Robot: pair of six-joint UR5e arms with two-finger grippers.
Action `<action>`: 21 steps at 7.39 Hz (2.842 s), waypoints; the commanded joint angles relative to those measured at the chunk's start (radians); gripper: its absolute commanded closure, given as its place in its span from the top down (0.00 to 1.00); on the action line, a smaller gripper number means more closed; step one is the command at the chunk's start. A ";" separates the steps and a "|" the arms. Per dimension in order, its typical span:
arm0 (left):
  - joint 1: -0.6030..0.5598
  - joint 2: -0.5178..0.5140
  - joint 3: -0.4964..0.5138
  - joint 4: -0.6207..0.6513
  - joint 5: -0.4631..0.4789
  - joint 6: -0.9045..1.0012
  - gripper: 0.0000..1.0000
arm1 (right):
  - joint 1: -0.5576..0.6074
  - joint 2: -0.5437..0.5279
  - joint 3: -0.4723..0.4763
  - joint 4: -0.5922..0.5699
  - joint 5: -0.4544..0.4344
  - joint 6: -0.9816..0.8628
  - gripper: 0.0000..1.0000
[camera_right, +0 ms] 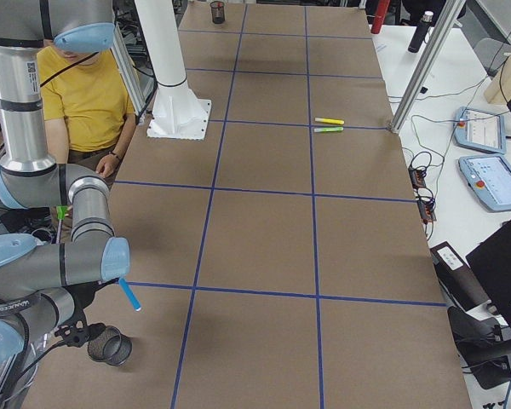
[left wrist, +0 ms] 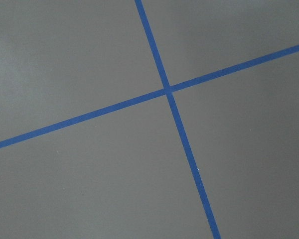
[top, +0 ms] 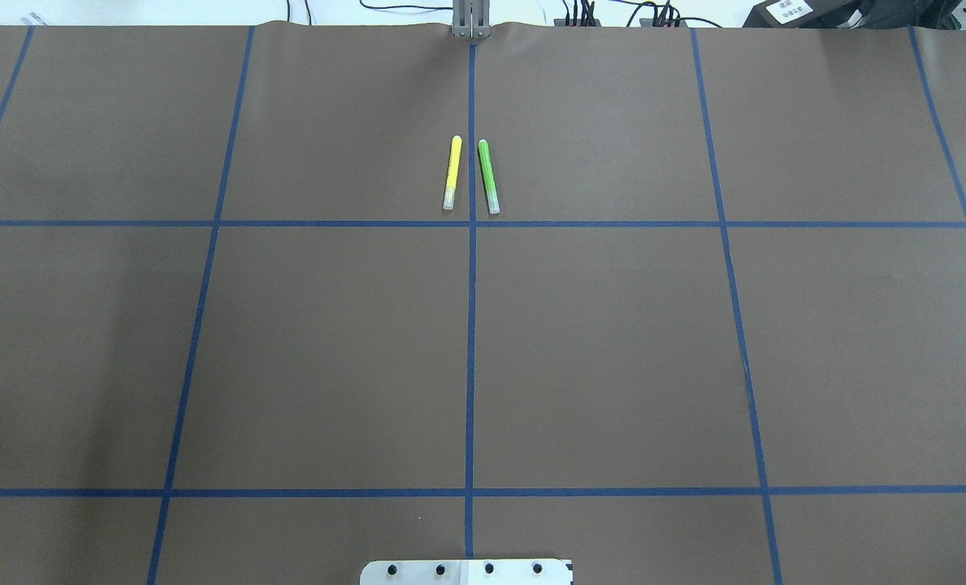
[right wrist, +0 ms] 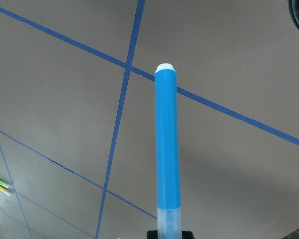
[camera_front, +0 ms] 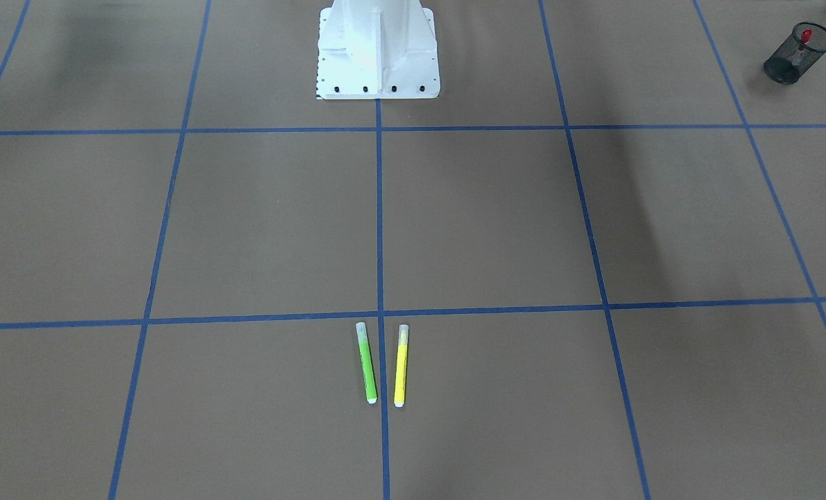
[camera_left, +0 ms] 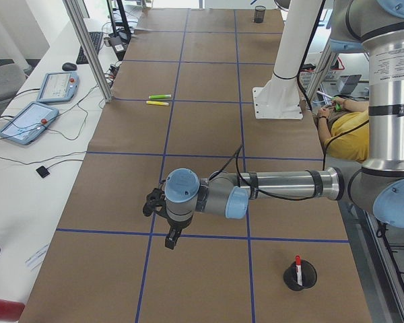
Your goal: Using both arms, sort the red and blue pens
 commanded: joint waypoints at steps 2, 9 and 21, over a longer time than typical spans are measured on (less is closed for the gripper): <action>0.000 0.003 0.000 -0.029 0.000 0.000 1.00 | 0.042 0.035 -0.050 0.057 -0.216 0.028 0.00; 0.000 0.018 -0.002 -0.085 -0.003 0.002 1.00 | 0.163 0.076 -0.210 0.280 -0.417 0.014 0.00; -0.002 0.061 -0.005 -0.161 -0.003 0.000 1.00 | 0.185 0.095 -0.324 0.422 -0.367 0.064 1.00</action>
